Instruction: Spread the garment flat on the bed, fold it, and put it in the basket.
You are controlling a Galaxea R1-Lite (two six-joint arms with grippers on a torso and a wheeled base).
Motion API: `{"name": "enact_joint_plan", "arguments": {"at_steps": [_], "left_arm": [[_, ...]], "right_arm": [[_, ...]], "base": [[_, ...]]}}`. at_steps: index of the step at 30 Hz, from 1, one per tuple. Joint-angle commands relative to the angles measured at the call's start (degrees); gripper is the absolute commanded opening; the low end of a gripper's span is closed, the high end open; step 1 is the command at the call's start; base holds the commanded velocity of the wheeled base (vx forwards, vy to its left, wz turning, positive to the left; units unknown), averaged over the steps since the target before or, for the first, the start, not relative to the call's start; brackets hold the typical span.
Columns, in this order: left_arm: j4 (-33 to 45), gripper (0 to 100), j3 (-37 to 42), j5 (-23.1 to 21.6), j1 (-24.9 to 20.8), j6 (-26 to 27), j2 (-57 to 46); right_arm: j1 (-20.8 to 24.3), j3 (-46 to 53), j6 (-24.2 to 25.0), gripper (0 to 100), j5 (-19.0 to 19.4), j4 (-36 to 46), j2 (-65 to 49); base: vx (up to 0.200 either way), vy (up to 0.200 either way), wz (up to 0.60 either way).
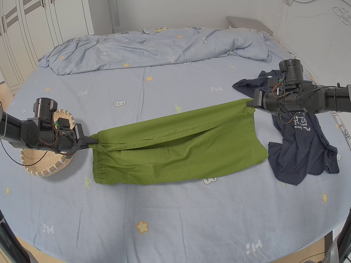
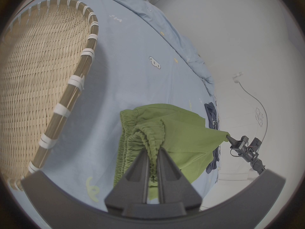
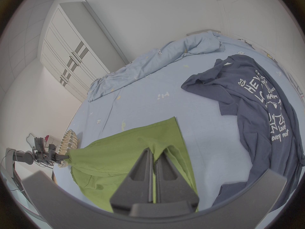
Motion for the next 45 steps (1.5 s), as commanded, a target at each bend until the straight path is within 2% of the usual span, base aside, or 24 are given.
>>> {"name": "enact_joint_plan", "arguments": {"at_steps": [1, 9, 32, 33, 37, 38, 45], "left_arm": [[0.0, 0, -0.9, 0.0, 0.0, -0.1, 1.0], [-0.1, 0, -2.3, 0.0, 0.0, -0.1, 2.0], [0.0, 0, -3.0, 0.5, 0.1, -0.2, 3.4], [0.0, 0, -3.0, 0.5, 0.1, -0.2, 3.5], [0.0, 0, -3.0, 0.7, -0.9, -0.5, 3.8], [0.0, 100, -3.0, 0.8, -1.4, -0.5, 3.8], [-0.3, 100, -3.0, 1.4, -2.0, -0.6, 3.3]], "right_arm": [[0.1, -0.1, 0.0, 0, -0.2, -0.1, 1.5], [0.4, 0.1, -0.1, 0, -0.2, -4.4, 3.9], [1.4, 0.1, 0.4, 0, -0.2, -6.8, 7.5], [1.6, 0.1, 0.5, 100, -0.2, -6.8, 7.5], [2.0, 0.1, 0.5, 100, -0.2, -6.8, 8.0], [2.1, 0.1, 0.5, 100, -0.2, -6.8, 8.1], [2.3, 0.2, 0.5, 100, -0.3, -6.9, 8.1]], "base": [[0.000, 0.000, 0.00], [0.000, 0.000, 0.00], [0.000, 0.000, 0.00], [0.000, 0.000, 0.00], [0.000, 0.000, 0.00], [0.000, 0.000, 0.00], [0.000, 0.000, 0.00]]}}
